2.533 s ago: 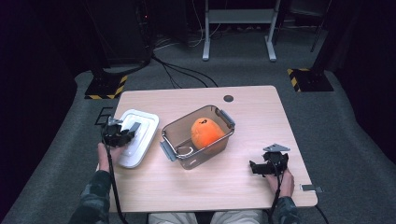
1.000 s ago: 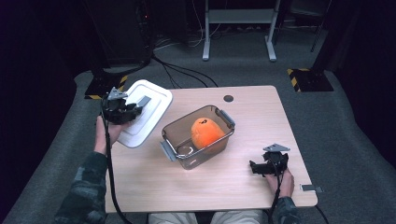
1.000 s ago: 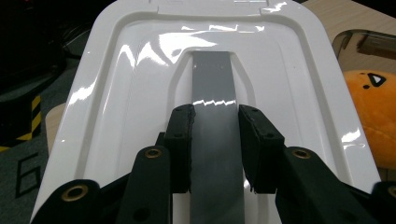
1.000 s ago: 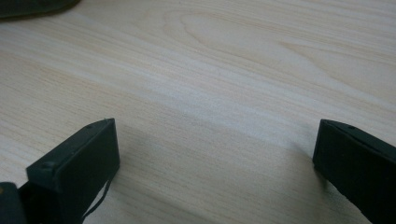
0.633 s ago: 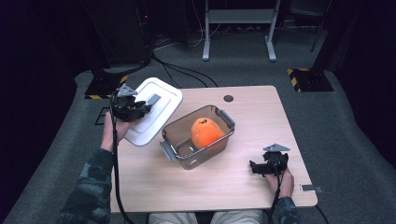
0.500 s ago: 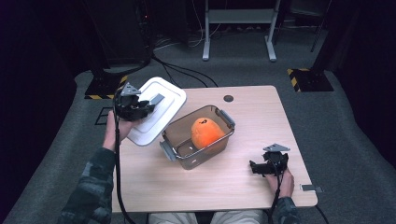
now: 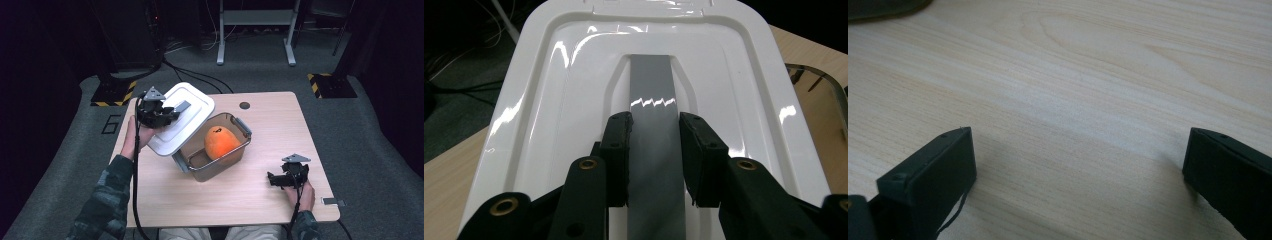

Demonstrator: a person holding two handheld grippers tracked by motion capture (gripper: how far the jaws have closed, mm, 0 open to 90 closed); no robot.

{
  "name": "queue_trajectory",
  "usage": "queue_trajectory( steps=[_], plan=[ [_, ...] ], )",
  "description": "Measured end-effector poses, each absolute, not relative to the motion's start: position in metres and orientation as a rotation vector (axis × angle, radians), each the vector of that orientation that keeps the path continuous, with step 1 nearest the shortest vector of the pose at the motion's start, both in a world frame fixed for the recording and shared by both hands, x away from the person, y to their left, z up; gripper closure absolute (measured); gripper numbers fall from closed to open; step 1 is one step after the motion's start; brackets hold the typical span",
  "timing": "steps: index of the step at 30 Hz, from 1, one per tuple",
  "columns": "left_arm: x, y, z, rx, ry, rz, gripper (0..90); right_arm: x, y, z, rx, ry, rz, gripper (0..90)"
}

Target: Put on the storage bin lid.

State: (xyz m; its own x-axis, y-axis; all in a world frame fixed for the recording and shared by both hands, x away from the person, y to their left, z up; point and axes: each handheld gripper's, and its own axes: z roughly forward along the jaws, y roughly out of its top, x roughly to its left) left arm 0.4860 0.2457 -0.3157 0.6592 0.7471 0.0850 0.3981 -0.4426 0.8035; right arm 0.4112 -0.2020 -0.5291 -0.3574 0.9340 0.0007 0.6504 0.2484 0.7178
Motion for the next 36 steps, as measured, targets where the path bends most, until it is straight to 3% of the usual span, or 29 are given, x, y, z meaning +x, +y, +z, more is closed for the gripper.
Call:
queue_trajectory(
  steps=[36],
  plan=[
    [0.496, 0.171, -0.344, 2.233, 0.673, 0.389, 66.2, 0.411, -0.201, -0.529, 1.448, 2.090, 0.891, 0.0]
  ],
)
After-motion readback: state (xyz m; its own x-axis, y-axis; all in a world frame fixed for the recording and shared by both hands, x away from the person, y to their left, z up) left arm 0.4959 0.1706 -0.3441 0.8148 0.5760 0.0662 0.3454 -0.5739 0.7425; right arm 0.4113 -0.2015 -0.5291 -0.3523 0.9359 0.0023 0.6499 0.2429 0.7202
